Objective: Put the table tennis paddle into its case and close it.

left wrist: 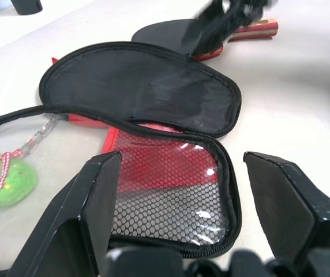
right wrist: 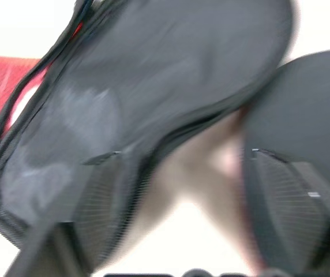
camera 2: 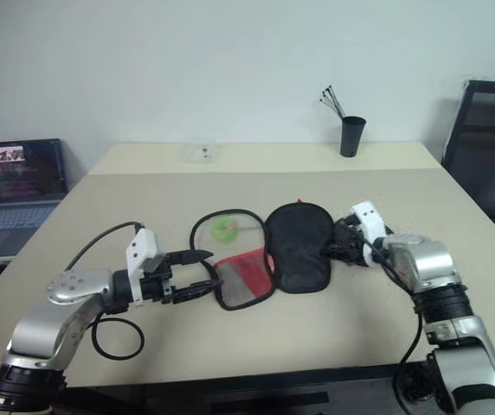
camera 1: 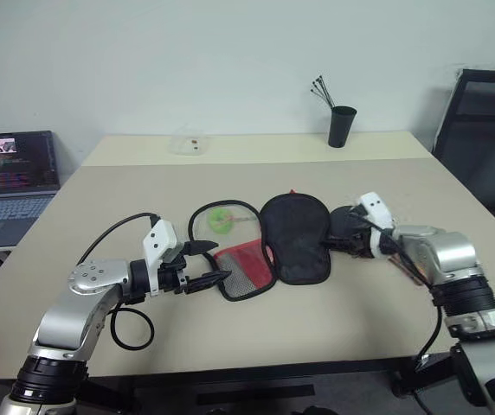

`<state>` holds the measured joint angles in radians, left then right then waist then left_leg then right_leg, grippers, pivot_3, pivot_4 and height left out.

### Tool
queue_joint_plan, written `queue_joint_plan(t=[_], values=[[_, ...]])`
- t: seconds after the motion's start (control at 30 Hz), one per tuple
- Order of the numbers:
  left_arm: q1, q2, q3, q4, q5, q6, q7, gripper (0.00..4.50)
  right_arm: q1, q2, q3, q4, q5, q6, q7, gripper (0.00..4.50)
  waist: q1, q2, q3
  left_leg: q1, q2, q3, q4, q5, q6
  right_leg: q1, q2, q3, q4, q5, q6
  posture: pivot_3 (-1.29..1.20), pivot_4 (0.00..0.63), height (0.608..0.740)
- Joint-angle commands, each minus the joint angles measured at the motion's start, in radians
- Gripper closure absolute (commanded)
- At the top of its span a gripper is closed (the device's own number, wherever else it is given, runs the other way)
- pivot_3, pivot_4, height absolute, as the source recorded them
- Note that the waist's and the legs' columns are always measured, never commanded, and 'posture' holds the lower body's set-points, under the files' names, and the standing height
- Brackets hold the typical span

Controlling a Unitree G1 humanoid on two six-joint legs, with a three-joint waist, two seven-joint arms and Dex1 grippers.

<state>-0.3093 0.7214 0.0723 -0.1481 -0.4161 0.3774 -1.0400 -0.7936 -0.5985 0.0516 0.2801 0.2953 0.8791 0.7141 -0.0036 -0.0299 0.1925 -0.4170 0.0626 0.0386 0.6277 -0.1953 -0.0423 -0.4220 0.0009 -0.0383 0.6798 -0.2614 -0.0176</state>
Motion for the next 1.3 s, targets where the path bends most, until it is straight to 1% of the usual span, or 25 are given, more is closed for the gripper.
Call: queue_joint_plan(t=[0.03,0.13,0.3,0.6,0.73,1.0,1.1,1.3], values=[[-0.004,0.007,0.003,-0.012,-0.004,-0.019,-0.01,0.8,0.014,-0.115,-0.06,0.0,-0.018,-0.057,0.045,0.01,0.001,0.0,0.0,0.0,0.0,0.0,0.0,0.0,0.0,0.0,0.0,0.0,0.0,0.0,0.0,0.0,0.15,0.74],[-0.009,0.007,-0.002,-0.002,-0.002,-0.023,-0.018,0.8,0.048,-0.178,-0.06,0.043,-0.031,-0.096,0.08,0.01,0.003,0.0,0.0,0.0,0.0,0.0,0.0,0.0,0.0,0.0,0.0,0.0,-0.001,0.0,0.0,0.0,0.15,0.74],[-0.042,-0.001,-0.022,0.03,0.008,-0.038,-0.03,0.8,0.104,-0.221,-0.042,0.089,-0.061,-0.153,0.126,0.01,-0.003,0.0,0.0,0.001,0.0,0.001,0.0,0.0,0.0,0.0,0.0,0.0,0.0,0.0,0.0,0.0,0.15,0.74],[-0.066,0.001,-0.036,0.062,0.015,-0.057,-0.045,0.8,0.106,-0.191,-0.015,0.181,-0.116,-0.219,0.143,0.01,-0.008,0.0,0.0,0.001,0.0,0.001,0.0,0.0,0.0,0.0,0.0,0.001,0.0,0.0,0.0,0.0,0.15,0.74],[-0.059,0.005,-0.031,0.059,0.016,-0.06,-0.047,0.8,0.104,-0.174,-0.008,0.214,-0.125,-0.219,0.155,0.01,-0.008,0.0,0.0,0.001,0.0,0.001,0.0,0.0,0.0,0.0,0.0,0.001,0.0,0.0,0.0,0.0,0.15,0.74],[-0.038,0.012,-0.019,0.046,0.014,-0.059,-0.042,0.8,0.087,-0.138,-0.012,0.286,-0.144,-0.246,0.111,0.01,-0.012,-0.001,-0.001,0.002,0.0,0.001,0.001,0.0,0.0,0.001,0.0,0.001,0.001,0.0,0.0,0.0,0.15,0.74],[-0.038,0.013,-0.02,0.047,0.016,-0.06,-0.04,0.8,0.09,-0.124,-0.003,0.299,-0.167,-0.27,0.085,0.62,-0.014,-0.002,-0.001,0.002,0.0,0.001,0.001,0.0,0.0,0.002,0.0,0.001,0.001,0.001,0.0,0.0,0.15,0.74],[-0.029,0.008,-0.021,0.042,0.018,-0.062,-0.033,0.8,0.092,-0.109,-0.053,0.308,-0.174,-0.271,0.004,2.63,-0.018,-0.003,-0.002,0.003,0.0,0.001,0.001,0.0,0.0,0.002,0.0,0.001,0.001,0.001,0.0,0.0,0.15,0.74]])
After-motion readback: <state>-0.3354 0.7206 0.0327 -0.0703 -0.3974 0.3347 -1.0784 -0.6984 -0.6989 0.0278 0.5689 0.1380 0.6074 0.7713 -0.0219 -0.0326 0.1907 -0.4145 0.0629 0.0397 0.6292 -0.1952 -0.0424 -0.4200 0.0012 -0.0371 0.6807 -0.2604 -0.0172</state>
